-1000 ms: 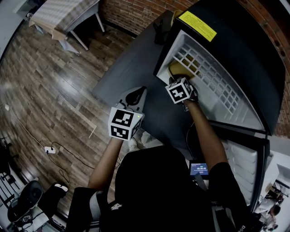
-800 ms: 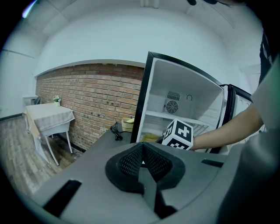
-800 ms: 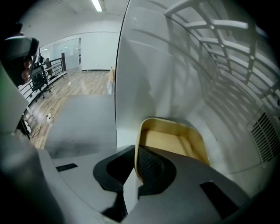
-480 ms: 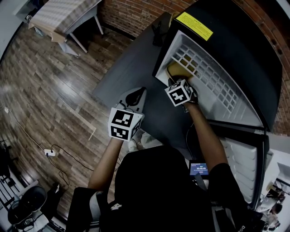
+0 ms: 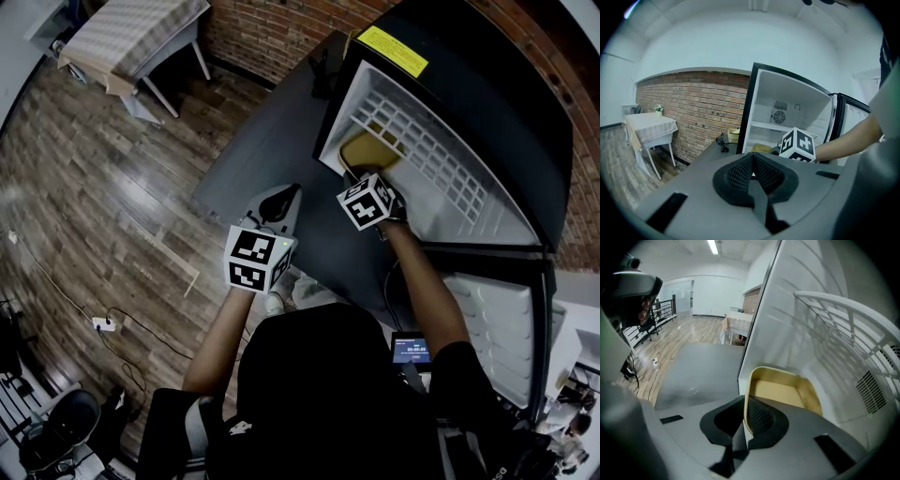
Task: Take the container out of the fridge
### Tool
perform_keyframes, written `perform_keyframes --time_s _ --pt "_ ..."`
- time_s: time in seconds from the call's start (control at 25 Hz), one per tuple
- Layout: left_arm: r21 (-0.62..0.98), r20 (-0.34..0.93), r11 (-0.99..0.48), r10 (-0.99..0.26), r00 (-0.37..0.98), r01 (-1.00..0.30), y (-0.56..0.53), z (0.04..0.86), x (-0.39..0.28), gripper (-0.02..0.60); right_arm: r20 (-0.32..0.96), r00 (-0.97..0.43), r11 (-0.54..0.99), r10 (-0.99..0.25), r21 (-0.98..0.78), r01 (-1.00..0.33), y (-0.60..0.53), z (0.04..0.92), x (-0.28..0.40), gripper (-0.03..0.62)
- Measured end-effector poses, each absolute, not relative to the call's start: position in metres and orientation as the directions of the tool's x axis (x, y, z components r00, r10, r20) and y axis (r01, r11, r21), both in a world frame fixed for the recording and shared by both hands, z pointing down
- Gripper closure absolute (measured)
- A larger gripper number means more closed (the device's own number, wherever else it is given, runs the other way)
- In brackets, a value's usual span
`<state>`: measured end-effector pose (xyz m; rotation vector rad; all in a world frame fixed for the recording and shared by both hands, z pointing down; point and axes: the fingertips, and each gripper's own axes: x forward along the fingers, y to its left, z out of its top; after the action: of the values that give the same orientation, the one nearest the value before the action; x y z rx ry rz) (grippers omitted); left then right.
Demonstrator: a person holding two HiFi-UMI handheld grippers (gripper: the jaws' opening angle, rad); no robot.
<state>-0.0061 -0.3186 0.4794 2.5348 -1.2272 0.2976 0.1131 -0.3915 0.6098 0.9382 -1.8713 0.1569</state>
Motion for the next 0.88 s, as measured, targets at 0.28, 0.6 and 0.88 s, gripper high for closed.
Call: perform_keyframes --time_s 0.28,0.6,0.88 --pt "0.189 0.313 -0.595 -0.718 0.622 -0.781 -0.305 0.477 -0.009 0.568 0.819 -0.213 0.698 -0.532 0.281 -0.659 -0.367 0.601 0.109 0.543" --pt "0.189 0.307 -0.602 -0.714 0.629 -0.775 -0.288 0.473 -0.014 0.568 0.807 -0.235 0.682 -0.542 0.259 -0.684 -0.342 0.586 0.105 0.543" --pt "0.177 0.299 -0.617 -0.708 0.64 -0.766 -0.27 0.467 -0.021 0.568 0.785 -0.25 0.673 -0.566 0.265 -0.691 -0.32 0.567 0.093 0.543"
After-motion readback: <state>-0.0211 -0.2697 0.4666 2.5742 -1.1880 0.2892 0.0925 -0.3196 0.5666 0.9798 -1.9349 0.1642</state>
